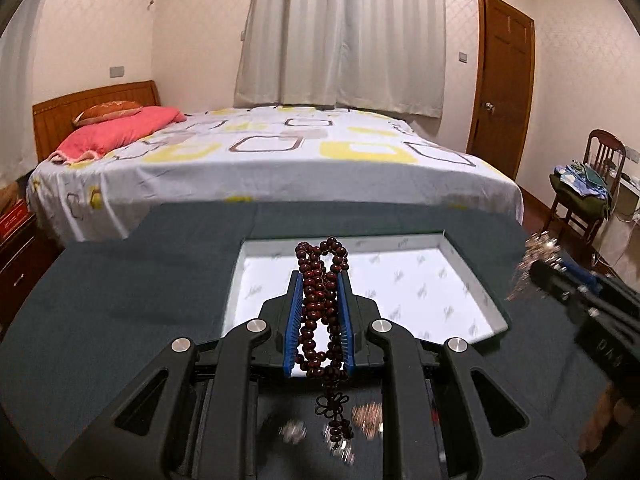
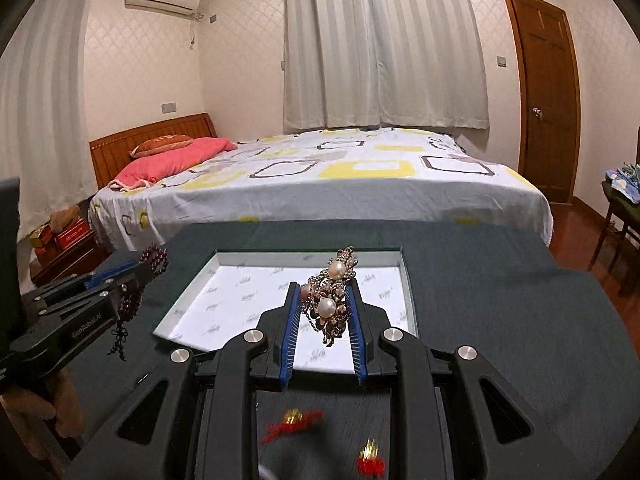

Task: Organize jewelry
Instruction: 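Carry the mala and pearl brooch into the box and open both tools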

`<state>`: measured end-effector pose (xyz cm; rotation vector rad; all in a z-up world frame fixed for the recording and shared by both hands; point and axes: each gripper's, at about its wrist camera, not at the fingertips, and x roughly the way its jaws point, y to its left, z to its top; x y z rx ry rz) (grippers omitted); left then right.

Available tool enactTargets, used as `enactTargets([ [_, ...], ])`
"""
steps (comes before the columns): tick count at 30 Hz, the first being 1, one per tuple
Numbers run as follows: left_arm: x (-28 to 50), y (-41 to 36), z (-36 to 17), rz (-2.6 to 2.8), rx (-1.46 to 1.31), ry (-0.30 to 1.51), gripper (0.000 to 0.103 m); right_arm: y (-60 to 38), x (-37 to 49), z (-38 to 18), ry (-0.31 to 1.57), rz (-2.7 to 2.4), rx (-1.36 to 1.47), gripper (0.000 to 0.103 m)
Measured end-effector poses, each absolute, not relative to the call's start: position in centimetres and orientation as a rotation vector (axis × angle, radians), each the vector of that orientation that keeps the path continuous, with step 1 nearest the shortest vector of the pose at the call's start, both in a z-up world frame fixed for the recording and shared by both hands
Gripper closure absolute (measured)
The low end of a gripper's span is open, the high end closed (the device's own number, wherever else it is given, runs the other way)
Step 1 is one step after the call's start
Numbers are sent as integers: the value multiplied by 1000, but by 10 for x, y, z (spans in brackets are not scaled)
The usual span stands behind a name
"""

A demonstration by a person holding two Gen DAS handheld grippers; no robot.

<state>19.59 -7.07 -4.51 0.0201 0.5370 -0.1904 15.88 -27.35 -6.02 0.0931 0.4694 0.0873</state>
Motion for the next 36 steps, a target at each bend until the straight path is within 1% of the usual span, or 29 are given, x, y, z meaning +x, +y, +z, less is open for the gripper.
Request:
enactTargets([
  [5,232,-93,-72,-213,28,610,86,-281,196,-90,555,84,124,80],
  [10,263,-111,-113,-231,42,737,86,-281,222,-121,651,80,119,80],
  [15,281,-117,-139,-215,50,830,86,-281,237,-135,709,84,118,80],
  [20,285,-120,-149,-219,65,862,86,-282,241,-142,728,87,118,80],
  [22,284,-121,-153,-225,73,875,83,-284,241,-146,737,84,125,80],
  [24,283,-122,-156,-227,73,880,74,-287,240,-148,741,79,132,80],
  [26,283,-122,-157,-227,75,879,73,-289,238,-149,743,74,135,80],
  [28,282,-123,-158,-227,78,878,66,-290,239,-151,745,70,139,80],
  [29,282,-123,-157,-228,76,876,58,-291,240,-151,745,70,141,80],
  [30,282,-123,-157,-228,74,874,56,-290,240,-150,744,70,140,80],
  [32,281,-122,-156,-231,71,870,54,-289,239,-150,743,67,132,80],
  [36,278,-120,-147,-232,57,851,45,-289,234,-145,732,63,135,77],
])
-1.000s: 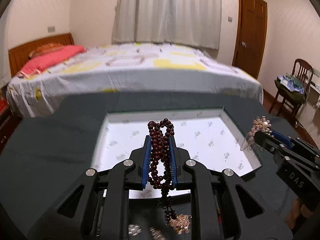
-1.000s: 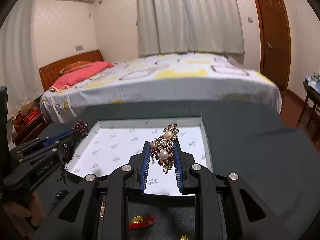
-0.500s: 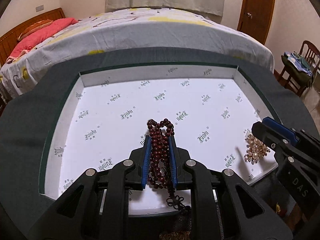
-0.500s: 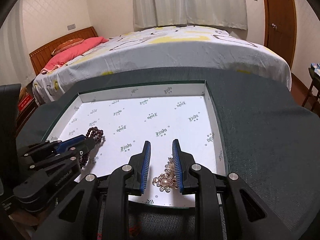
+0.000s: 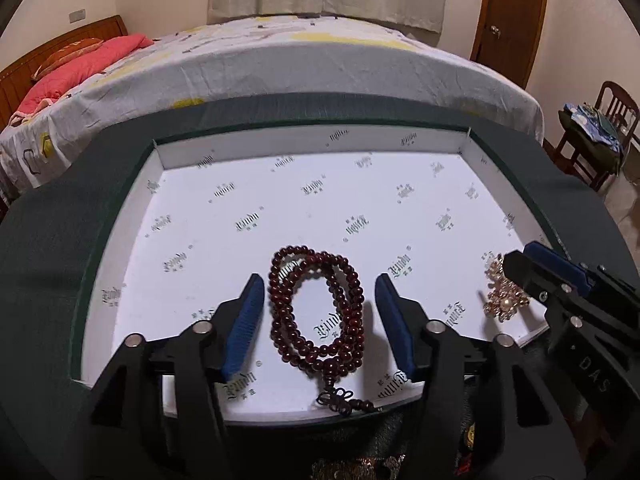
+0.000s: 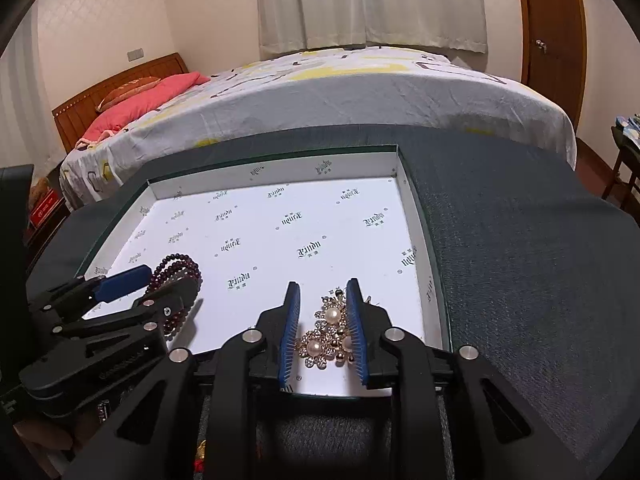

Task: Organize jewelry
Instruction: 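Carry the mala and pearl brooch into the box and open both tools, then grasp the pearl ring with the left tool while the right tool grasps the white bangle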

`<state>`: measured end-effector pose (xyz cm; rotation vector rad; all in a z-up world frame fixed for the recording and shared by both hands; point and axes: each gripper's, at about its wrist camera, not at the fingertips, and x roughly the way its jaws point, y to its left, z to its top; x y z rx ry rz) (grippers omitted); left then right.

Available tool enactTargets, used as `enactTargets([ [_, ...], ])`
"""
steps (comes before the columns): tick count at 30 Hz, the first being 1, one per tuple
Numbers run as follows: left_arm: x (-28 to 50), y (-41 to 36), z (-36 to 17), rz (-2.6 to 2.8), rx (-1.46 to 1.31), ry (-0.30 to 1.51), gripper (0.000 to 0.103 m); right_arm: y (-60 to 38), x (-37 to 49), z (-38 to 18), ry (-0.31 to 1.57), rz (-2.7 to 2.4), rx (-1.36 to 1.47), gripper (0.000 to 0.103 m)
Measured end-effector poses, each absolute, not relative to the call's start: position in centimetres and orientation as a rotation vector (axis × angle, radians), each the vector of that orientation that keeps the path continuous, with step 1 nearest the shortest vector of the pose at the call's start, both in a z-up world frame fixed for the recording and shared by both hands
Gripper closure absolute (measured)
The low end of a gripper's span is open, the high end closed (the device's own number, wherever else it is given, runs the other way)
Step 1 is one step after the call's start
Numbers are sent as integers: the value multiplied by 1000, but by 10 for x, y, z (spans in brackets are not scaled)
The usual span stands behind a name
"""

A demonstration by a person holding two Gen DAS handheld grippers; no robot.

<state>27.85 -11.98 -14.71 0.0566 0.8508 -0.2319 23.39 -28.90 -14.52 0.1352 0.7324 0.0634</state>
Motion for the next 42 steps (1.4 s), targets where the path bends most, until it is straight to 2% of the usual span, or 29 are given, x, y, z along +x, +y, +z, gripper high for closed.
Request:
enactTargets([
  [2,275,-117,-140,-233,50,834,42,-289,230,-141,726,62,136,77],
  [3,272,-115,-136,-231,46,823,39,-289,227,-139,725,61,139,72],
  [4,267,-112,-131,-229,42,809,38,-289,222,-135,718,59,145,63],
  [6,258,-107,-122,-225,37,783,36,-289,212,-129,700,57,146,57],
  [11,225,-93,-103,-206,39,725,33,-283,181,-119,682,58,144,56],
  [13,207,-86,-99,-194,44,710,32,-279,163,-118,680,62,141,51],
  [16,185,-76,-97,-179,40,703,32,-271,142,-119,684,69,127,50],
  [27,113,-34,-118,-83,39,734,32,-236,73,-143,706,114,89,49],
  [30,101,-26,-123,-67,34,743,32,-225,64,-150,709,124,76,40],
  [42,87,-11,-135,-32,10,761,32,-196,73,-166,762,117,12,29],
])
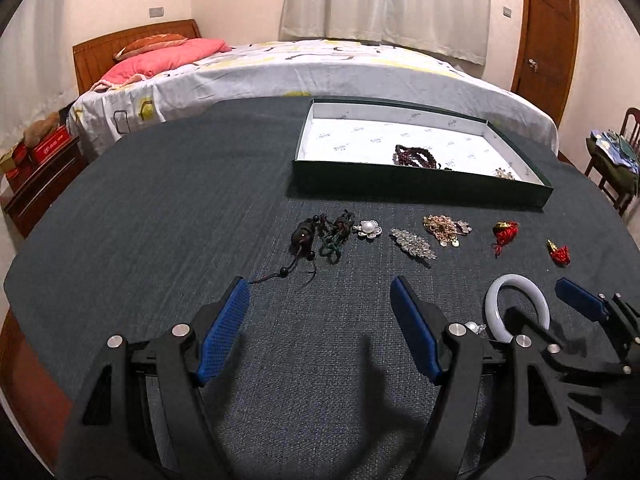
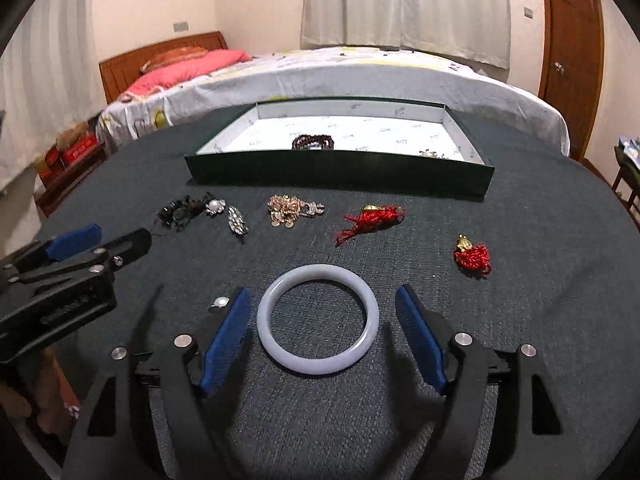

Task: Organize jewelry
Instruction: 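Grasp the pearl ring with the left tool while the right tool grasps the white bangle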

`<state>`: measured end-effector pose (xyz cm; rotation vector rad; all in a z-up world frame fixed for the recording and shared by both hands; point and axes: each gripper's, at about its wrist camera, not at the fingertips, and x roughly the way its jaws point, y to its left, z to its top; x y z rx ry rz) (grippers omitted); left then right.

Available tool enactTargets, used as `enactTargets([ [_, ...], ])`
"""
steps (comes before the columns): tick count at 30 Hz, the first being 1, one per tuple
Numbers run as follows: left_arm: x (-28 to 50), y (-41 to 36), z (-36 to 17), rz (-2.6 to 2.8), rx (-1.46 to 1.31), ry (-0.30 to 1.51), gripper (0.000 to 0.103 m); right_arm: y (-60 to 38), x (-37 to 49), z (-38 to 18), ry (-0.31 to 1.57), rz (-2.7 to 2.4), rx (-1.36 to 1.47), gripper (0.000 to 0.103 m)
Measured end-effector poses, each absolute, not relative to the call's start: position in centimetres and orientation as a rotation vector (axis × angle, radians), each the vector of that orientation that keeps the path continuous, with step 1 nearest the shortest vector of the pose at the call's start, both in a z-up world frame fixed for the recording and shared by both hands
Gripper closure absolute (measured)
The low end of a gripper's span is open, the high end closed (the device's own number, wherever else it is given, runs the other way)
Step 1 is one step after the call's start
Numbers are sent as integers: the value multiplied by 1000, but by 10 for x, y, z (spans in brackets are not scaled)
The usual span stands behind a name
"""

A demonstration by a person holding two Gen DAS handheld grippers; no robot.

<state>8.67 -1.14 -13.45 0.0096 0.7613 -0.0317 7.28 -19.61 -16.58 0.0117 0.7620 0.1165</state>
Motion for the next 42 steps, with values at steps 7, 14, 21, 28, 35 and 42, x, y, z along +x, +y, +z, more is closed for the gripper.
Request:
enactTargets([
  [7,86,-13,-139,-39,12,773,32,-188,79,-177,827,119,-29,29],
  [14,85,-20,-141,-59,12,784,32,-196,72,-177,809,126,-17,35],
  [21,79,-41,-145,-124,10,810,32,-220,63,-163,768,90,15,35],
  [28,73,-70,-152,-194,46,837,32,-250,53,-153,743,58,61,35],
  [35,78,-78,-164,-194,60,871,45,-261,50,-157,745,59,95,35],
  [42,79,-79,-165,-220,62,869,59,-261,48,-158,742,71,106,35],
])
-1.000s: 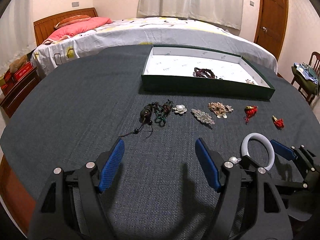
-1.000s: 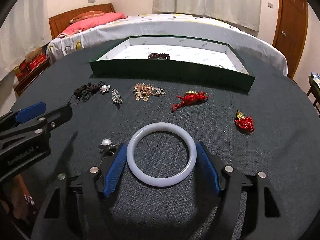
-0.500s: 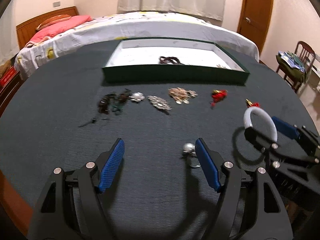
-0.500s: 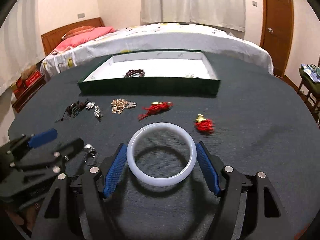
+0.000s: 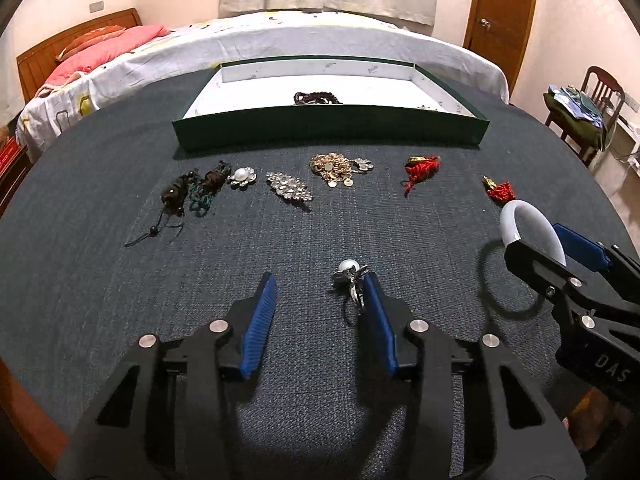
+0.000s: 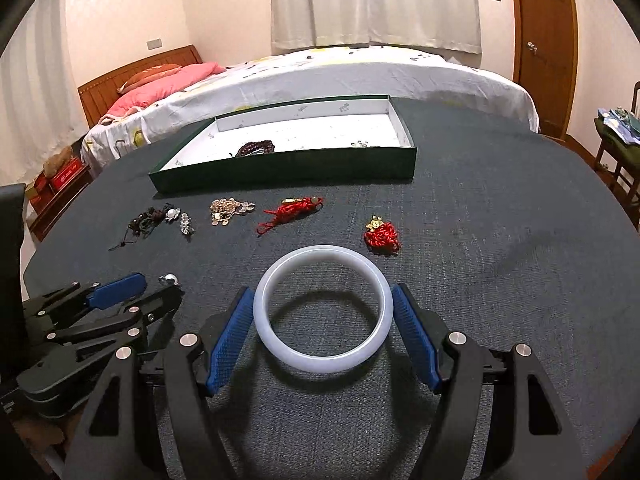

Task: Organize jewelry
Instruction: 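Grasp the pearl ring with the left tool while the right tool grasps the white bangle, then carry the ring and bangle into the box and open both tools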

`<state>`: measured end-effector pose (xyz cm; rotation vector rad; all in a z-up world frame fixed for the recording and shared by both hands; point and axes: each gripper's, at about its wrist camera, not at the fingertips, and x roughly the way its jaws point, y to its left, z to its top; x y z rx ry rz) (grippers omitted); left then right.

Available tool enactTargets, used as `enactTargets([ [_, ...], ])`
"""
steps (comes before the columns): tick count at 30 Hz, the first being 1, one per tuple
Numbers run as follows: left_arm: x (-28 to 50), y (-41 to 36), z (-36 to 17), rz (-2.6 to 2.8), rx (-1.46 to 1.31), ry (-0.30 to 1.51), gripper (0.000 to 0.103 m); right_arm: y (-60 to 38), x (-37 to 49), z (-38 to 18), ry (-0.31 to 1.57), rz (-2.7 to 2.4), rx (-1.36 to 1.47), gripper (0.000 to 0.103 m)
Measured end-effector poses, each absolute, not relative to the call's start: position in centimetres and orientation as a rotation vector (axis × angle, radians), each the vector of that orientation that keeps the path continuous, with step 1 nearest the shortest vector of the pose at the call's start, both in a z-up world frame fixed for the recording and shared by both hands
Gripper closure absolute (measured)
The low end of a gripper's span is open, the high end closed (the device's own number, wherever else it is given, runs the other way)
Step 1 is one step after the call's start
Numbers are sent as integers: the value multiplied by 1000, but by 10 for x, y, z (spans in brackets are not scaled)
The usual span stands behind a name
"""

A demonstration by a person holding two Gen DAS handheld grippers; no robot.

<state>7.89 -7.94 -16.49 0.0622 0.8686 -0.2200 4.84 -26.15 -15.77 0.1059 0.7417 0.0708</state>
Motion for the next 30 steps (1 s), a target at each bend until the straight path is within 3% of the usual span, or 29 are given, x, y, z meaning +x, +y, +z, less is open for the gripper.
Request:
enactTargets([
  [12,82,-85,-165,-238,68,859,60,-260,49,-160,749,75,105,35],
  [19,82,-80,-165,-225,62,851,77,-258,49,-161,751,78,105,35],
  [30,80,-75,-162,-254,41,844,79,-257,48,-159,738,80,101,35],
])
